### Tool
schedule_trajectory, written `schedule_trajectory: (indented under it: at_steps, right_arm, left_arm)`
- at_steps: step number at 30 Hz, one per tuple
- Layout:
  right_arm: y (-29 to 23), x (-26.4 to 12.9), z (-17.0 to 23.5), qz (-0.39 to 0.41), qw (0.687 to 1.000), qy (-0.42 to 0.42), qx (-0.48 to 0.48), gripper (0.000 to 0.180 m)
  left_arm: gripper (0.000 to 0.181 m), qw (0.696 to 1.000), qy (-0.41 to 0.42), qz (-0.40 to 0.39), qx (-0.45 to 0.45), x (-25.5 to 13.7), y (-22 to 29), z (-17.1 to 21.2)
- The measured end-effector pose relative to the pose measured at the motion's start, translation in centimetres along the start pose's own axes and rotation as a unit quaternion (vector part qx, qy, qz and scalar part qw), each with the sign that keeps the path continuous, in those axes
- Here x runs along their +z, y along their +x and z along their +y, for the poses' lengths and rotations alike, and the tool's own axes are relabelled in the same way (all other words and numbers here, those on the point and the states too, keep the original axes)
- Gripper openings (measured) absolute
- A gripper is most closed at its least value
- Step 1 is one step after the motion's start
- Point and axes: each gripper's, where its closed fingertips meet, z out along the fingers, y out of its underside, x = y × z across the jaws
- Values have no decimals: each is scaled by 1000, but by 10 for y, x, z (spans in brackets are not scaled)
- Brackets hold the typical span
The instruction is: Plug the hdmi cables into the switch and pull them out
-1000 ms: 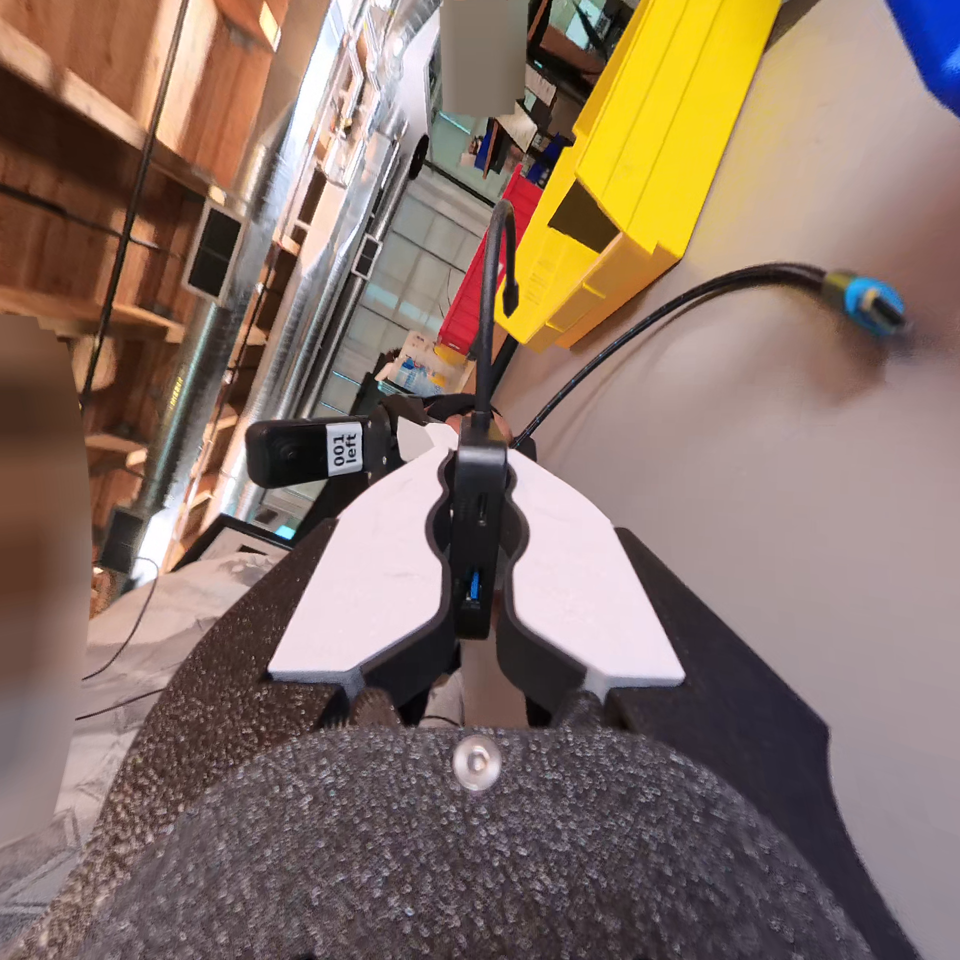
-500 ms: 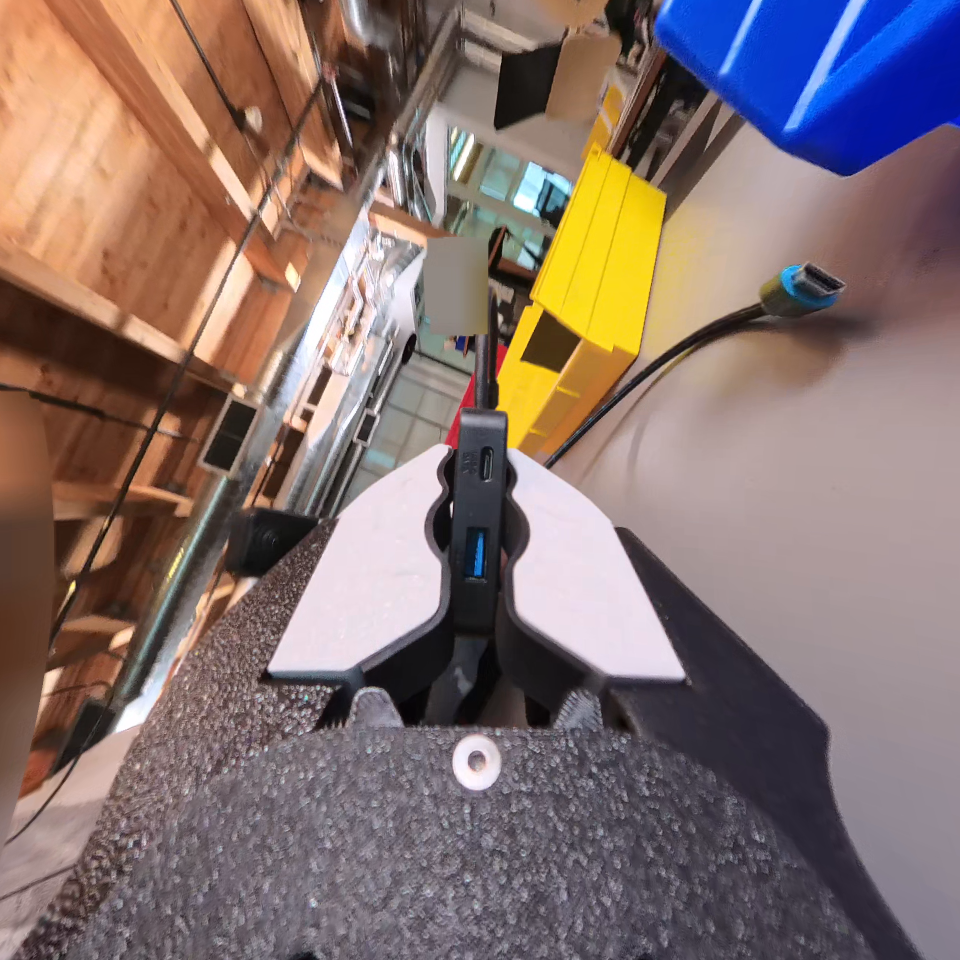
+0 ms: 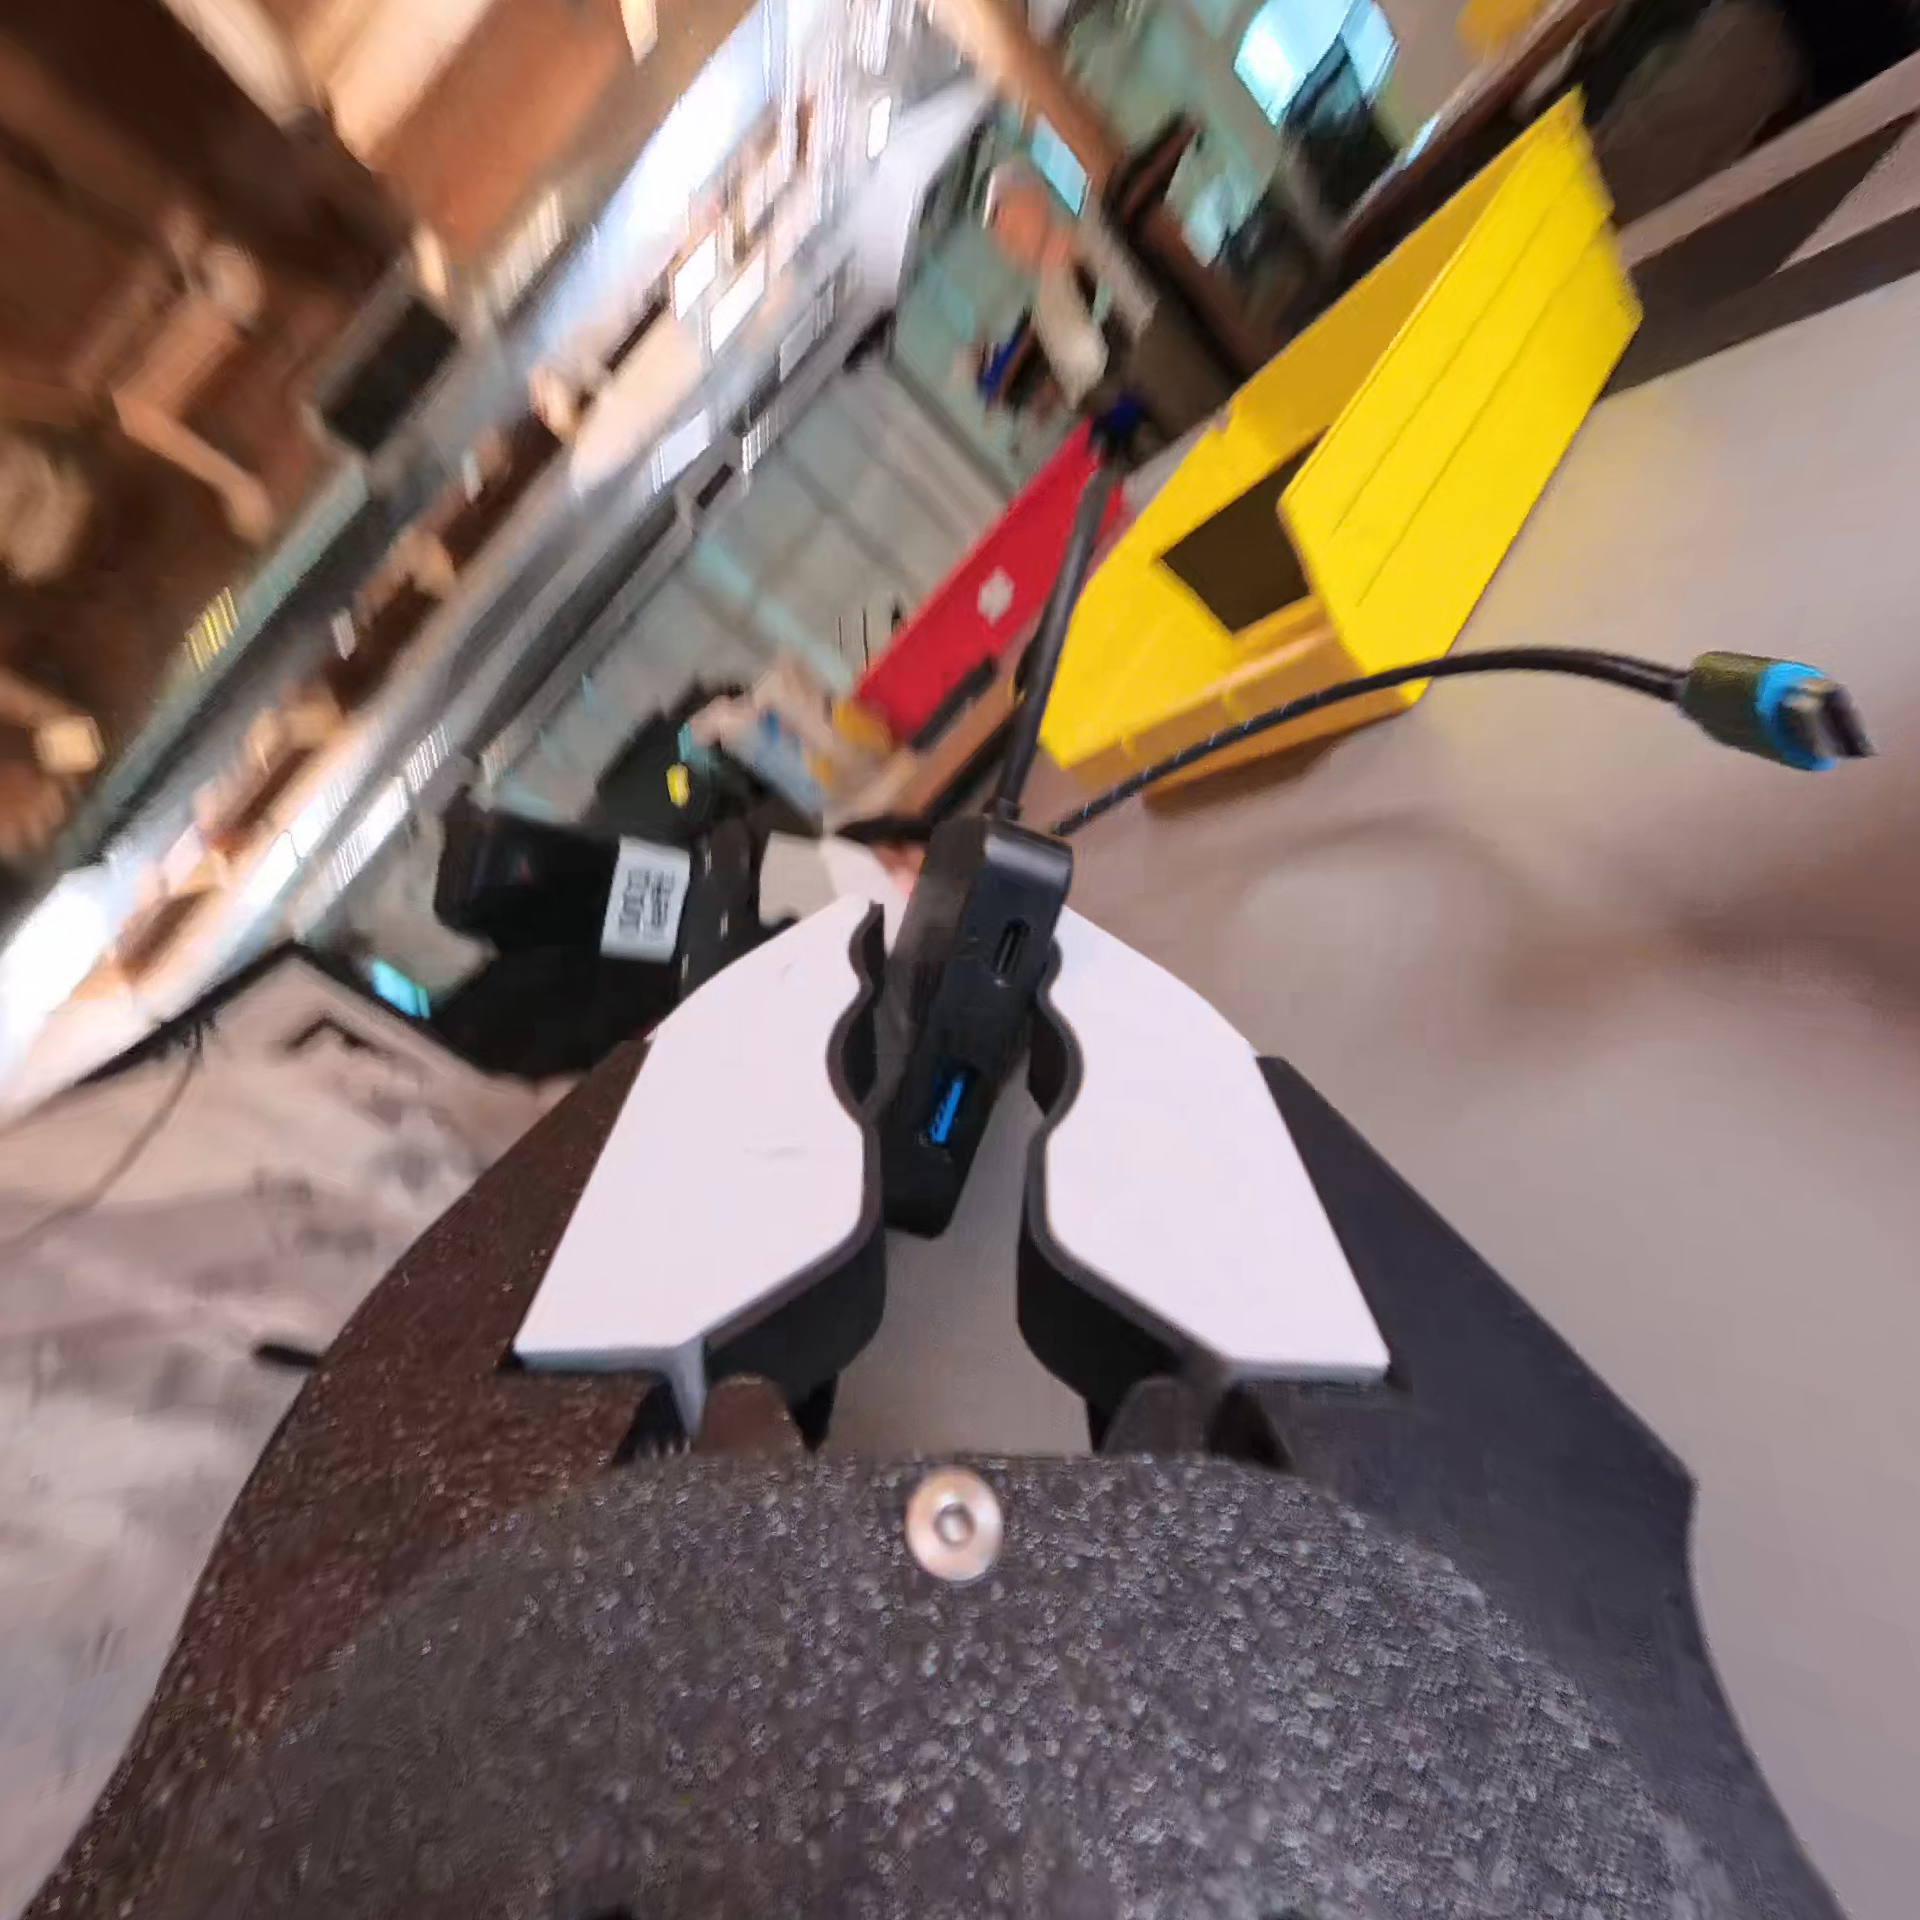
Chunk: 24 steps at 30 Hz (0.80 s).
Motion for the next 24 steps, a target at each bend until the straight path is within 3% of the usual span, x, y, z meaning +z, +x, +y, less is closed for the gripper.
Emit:
schedule_trajectory:
  at_steps: [3, 6, 12, 15, 18, 24]
  right_arm:
    - [-11, -8, 21, -16, 988, -144, -45, 30]
    - [-22, -17, 34, -45, 972, -230, -17, 33]
    - [-32, -16, 39, -75, 962, -226, 133, 19]
    - [-40, -16, 24, -59, 972, -223, 47, 15]
    - [-50, -18, -10, -30, 973, -225, -41, 14]
    - [-63, -30, -97, 83, 944, -231, -219, 14]
  left_arm:
    - [11, 999, 18, 15, 28, -7, 6, -5]
    - [11, 997, 37, 17, 59, -12, 11, -12]
    - [11, 994, 41, 10, 103, -17, 17, -14]
    - [21, 997, 57, 3, 42, -21, 8, -17]
    - [33, 994, 90, -62, 14, -35, -20, -27]
    - [36, 980, 102, -140, -102, -52, -64, -19]
